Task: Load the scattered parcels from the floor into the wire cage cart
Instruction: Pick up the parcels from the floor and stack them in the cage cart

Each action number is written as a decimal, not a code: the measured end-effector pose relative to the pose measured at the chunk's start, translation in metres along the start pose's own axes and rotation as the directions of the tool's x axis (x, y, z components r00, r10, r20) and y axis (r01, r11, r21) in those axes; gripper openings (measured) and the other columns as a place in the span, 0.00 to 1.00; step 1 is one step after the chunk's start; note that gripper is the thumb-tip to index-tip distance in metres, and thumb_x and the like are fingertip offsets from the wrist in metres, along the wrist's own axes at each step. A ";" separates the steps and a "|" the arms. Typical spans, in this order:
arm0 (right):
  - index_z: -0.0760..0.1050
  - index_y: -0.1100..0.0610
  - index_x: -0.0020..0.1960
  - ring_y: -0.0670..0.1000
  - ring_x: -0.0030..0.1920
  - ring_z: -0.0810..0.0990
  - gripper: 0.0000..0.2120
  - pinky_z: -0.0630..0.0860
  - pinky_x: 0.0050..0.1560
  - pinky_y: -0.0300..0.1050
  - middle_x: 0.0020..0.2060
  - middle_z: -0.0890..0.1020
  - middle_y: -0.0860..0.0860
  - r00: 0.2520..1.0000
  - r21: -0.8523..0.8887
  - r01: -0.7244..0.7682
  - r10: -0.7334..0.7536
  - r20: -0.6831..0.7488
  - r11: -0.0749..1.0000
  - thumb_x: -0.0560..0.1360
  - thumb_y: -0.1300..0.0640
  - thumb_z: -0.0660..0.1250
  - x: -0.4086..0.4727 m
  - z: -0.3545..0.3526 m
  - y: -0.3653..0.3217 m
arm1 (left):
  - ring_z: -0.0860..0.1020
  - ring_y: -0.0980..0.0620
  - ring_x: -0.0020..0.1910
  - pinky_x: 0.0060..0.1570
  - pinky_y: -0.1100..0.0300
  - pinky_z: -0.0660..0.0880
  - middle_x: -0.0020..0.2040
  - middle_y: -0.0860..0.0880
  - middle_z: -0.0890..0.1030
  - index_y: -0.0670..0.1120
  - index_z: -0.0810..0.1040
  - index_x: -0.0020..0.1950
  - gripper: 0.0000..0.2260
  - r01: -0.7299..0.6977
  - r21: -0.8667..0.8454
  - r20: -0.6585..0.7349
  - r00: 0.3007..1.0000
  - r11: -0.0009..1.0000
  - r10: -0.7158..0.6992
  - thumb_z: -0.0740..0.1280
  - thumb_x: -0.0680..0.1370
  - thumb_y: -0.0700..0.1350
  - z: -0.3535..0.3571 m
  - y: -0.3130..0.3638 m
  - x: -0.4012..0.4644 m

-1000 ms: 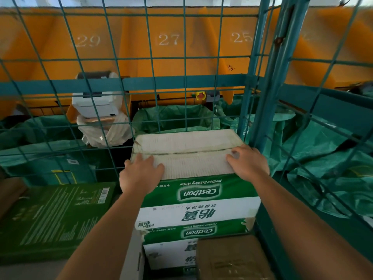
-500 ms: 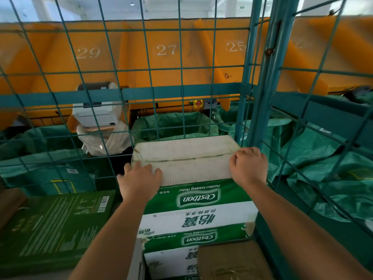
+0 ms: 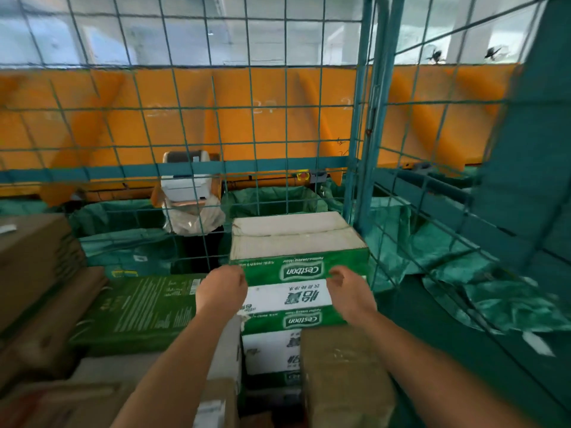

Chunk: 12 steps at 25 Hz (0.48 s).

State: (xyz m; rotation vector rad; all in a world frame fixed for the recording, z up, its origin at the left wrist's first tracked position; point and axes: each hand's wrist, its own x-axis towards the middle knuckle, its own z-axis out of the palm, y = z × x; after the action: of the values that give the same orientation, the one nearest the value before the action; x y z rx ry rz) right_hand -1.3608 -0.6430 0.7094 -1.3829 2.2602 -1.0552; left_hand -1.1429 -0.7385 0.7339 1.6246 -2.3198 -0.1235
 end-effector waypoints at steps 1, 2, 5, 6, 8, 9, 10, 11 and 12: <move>0.73 0.53 0.65 0.52 0.48 0.78 0.15 0.76 0.49 0.47 0.57 0.80 0.50 1.000 0.005 -0.019 0.019 -0.007 1.000 0.80 0.51 0.59 -0.019 -0.003 0.000 | 0.77 0.48 0.44 0.39 0.58 0.72 0.49 0.47 0.80 0.46 0.78 0.50 0.09 0.007 -0.006 -0.002 1.000 1.000 -0.007 0.58 0.80 0.44 -0.006 -0.002 -0.018; 0.74 0.52 0.63 0.53 0.49 0.79 0.14 0.76 0.51 0.48 0.56 0.80 0.50 0.999 0.002 -0.030 0.030 -0.010 1.000 0.80 0.50 0.60 -0.038 -0.008 -0.002 | 0.77 0.48 0.45 0.39 0.58 0.71 0.50 0.48 0.80 0.47 0.79 0.51 0.09 0.018 -0.004 -0.005 1.000 1.000 -0.018 0.59 0.80 0.44 -0.013 -0.004 -0.039; 0.76 0.52 0.57 0.52 0.50 0.78 0.10 0.77 0.51 0.49 0.52 0.81 0.50 0.999 0.020 0.014 -0.015 0.035 1.000 0.80 0.52 0.59 -0.081 -0.016 -0.007 | 0.76 0.49 0.41 0.38 0.59 0.70 0.46 0.48 0.80 0.47 0.79 0.50 0.10 0.056 0.012 -0.008 0.998 0.998 -0.056 0.58 0.80 0.46 -0.029 -0.006 -0.096; 0.76 0.53 0.56 0.51 0.49 0.78 0.09 0.76 0.51 0.48 0.51 0.80 0.49 0.998 0.033 0.039 -0.040 0.053 0.999 0.80 0.53 0.59 -0.095 -0.018 -0.010 | 0.74 0.50 0.38 0.37 0.59 0.70 0.44 0.49 0.79 0.47 0.78 0.49 0.11 0.081 0.017 -0.014 0.997 0.997 -0.080 0.57 0.80 0.46 -0.034 -0.008 -0.114; 0.77 0.55 0.52 0.51 0.48 0.78 0.10 0.76 0.48 0.47 0.47 0.80 0.48 0.991 0.061 0.069 -0.075 0.109 0.996 0.81 0.53 0.58 -0.126 -0.018 -0.016 | 0.75 0.50 0.39 0.37 0.59 0.70 0.42 0.50 0.77 0.48 0.78 0.49 0.11 0.133 0.019 -0.025 0.991 0.991 -0.132 0.57 0.80 0.46 -0.047 -0.014 -0.154; 0.77 0.56 0.50 0.52 0.47 0.79 0.11 0.76 0.47 0.48 0.46 0.80 0.49 0.988 0.059 0.077 -0.084 0.130 0.995 0.81 0.53 0.57 -0.139 -0.016 -0.017 | 0.76 0.48 0.41 0.37 0.59 0.70 0.43 0.49 0.78 0.48 0.79 0.50 0.10 0.152 0.024 -0.030 0.988 0.988 -0.151 0.57 0.80 0.46 -0.052 -0.018 -0.174; 0.77 0.57 0.48 0.53 0.46 0.79 0.12 0.76 0.47 0.49 0.44 0.81 0.51 0.984 0.053 0.089 -0.096 0.152 0.995 0.80 0.53 0.56 -0.154 -0.012 -0.017 | 0.77 0.47 0.44 0.38 0.59 0.71 0.46 0.49 0.80 0.48 0.79 0.51 0.10 0.180 0.027 -0.037 0.983 0.983 -0.179 0.58 0.80 0.46 -0.056 -0.024 -0.197; 0.76 0.57 0.45 0.54 0.44 0.79 0.12 0.77 0.46 0.49 0.42 0.81 0.52 0.978 0.055 0.098 -0.106 0.181 0.994 0.80 0.54 0.57 -0.169 -0.008 -0.017 | 0.78 0.47 0.46 0.39 0.58 0.72 0.48 0.49 0.81 0.48 0.80 0.51 0.09 0.225 0.027 -0.047 0.974 0.974 -0.223 0.60 0.79 0.47 -0.058 -0.028 -0.221; 0.75 0.57 0.42 0.55 0.42 0.79 0.11 0.77 0.45 0.50 0.40 0.80 0.53 0.969 0.068 0.104 -0.117 0.220 0.992 0.79 0.55 0.57 -0.190 -0.003 -0.017 | 0.79 0.46 0.48 0.40 0.58 0.73 0.48 0.48 0.81 0.48 0.80 0.51 0.09 0.284 0.030 -0.059 0.958 0.958 -0.282 0.60 0.79 0.47 -0.061 -0.030 -0.252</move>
State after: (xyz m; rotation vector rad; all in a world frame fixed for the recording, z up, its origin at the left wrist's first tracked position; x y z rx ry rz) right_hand -1.2567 -0.4837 0.6996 -1.5357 1.9992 -0.9364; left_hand -1.0192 -0.5082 0.7347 1.9468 -2.0490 -0.0961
